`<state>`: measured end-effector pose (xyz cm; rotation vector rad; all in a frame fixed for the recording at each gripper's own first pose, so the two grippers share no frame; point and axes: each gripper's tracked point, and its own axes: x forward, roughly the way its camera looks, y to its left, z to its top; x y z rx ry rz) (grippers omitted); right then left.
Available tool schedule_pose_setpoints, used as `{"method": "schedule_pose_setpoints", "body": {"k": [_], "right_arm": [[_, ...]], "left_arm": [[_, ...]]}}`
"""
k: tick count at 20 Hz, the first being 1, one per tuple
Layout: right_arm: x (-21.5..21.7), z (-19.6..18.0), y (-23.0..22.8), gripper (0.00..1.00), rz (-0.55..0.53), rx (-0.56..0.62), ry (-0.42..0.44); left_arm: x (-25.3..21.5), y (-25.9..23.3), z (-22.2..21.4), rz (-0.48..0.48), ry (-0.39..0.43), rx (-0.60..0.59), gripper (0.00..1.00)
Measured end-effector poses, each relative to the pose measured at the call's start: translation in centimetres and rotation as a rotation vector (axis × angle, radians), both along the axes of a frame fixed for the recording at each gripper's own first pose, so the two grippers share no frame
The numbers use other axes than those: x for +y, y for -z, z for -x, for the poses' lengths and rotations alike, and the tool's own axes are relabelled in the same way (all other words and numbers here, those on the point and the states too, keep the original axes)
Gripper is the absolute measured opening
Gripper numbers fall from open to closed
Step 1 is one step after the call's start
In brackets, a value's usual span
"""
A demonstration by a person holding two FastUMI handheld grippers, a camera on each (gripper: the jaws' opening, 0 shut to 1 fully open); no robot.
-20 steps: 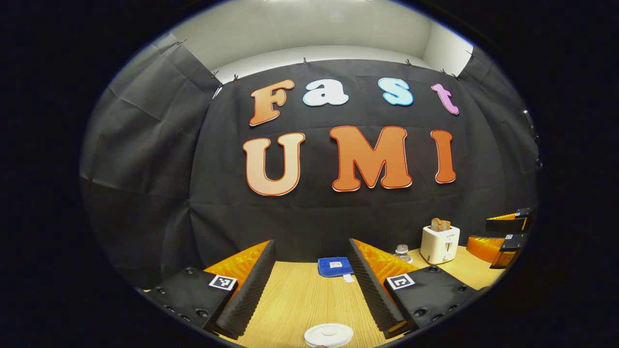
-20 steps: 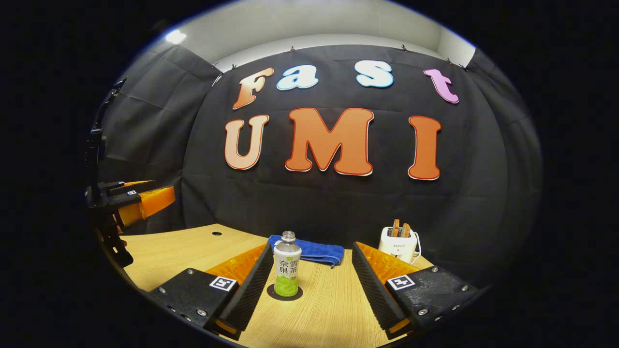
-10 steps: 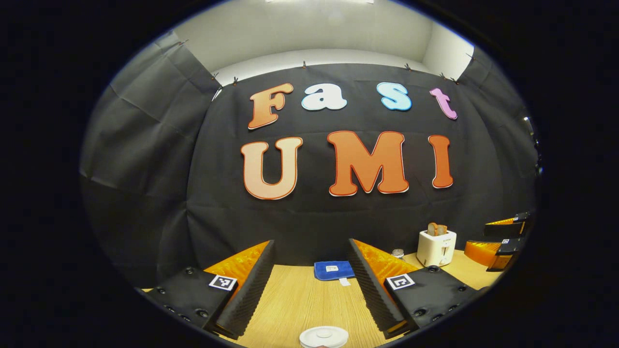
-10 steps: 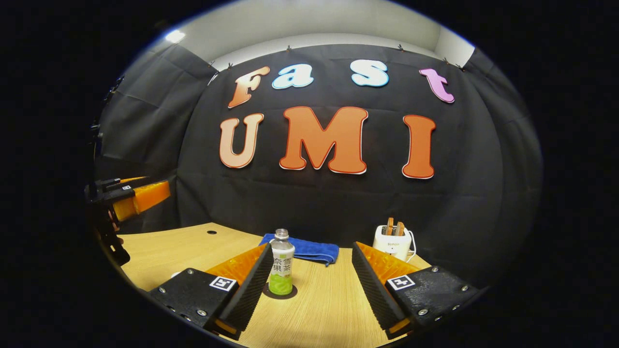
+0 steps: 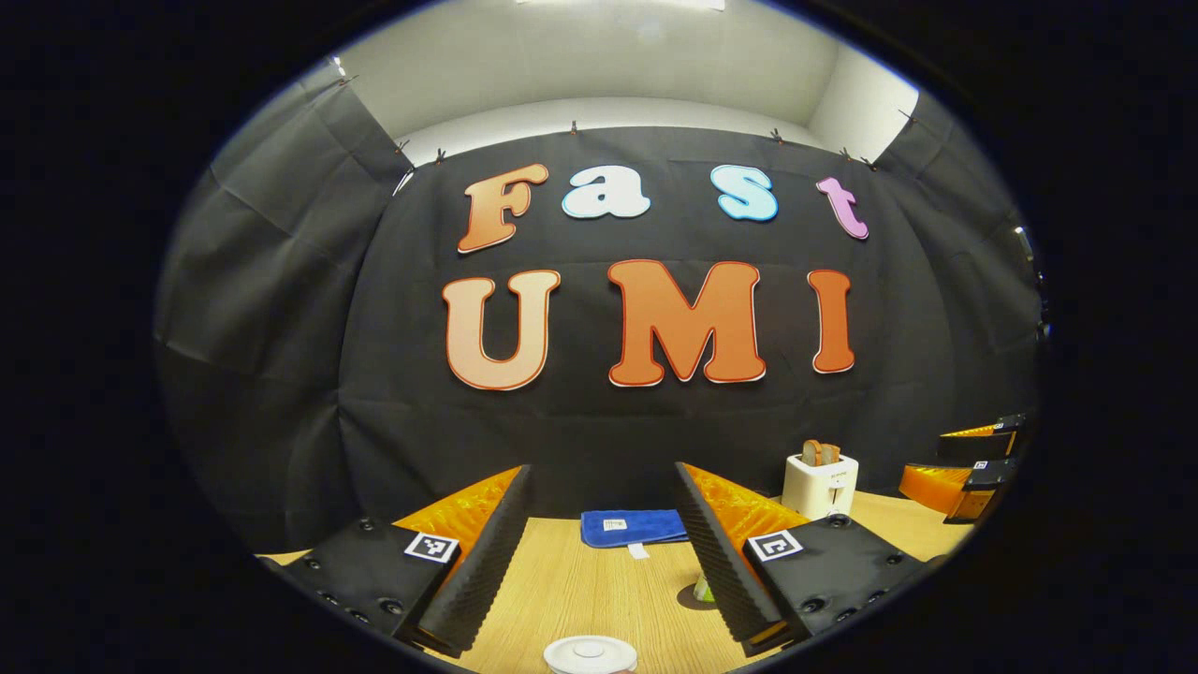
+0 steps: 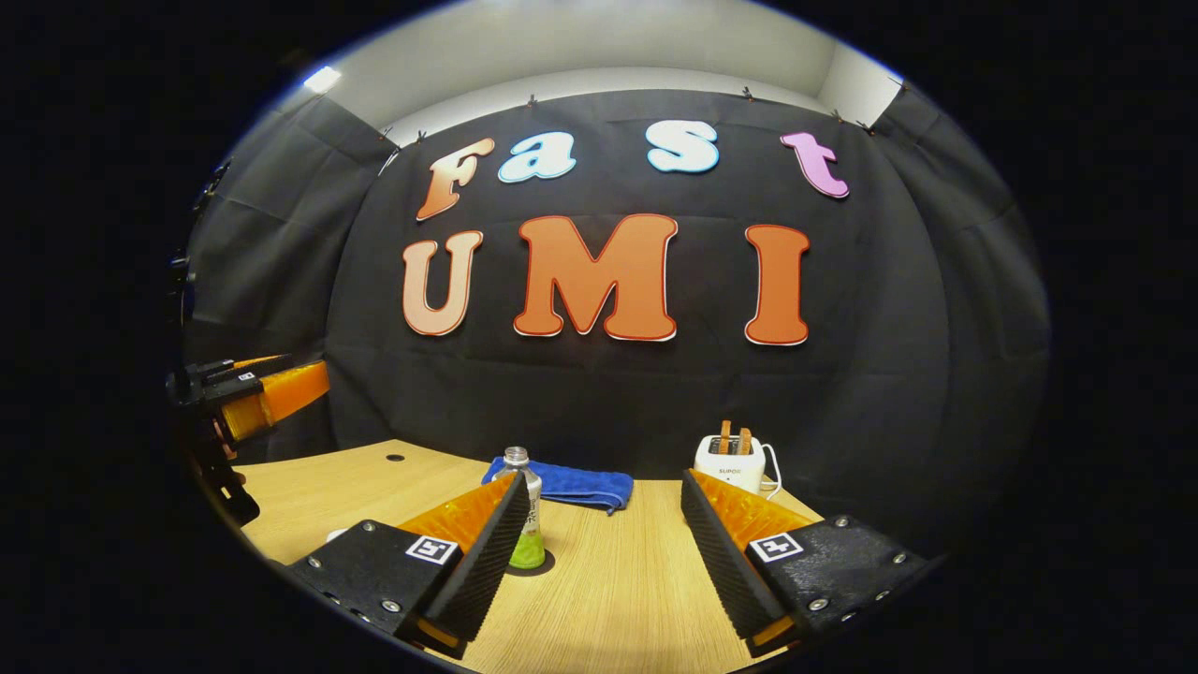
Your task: Open the teacup lid with one hand, grasp the water bottle and pour water into the teacup with the other hand; after pouring, place the water bottle on the coaster and then close the teacup lid.
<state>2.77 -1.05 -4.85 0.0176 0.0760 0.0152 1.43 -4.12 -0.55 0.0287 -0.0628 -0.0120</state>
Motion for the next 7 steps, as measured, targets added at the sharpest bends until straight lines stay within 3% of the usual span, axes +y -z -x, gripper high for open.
{"method": "schedule_pose_setpoints", "body": {"k": [7], "right_arm": [[-0.08,0.86,-0.89,0.97,-0.011,-0.019,-0.002]], "left_arm": [[0.67,-0.06,1.10,-0.014,-0.030,0.013,0.96]]}}
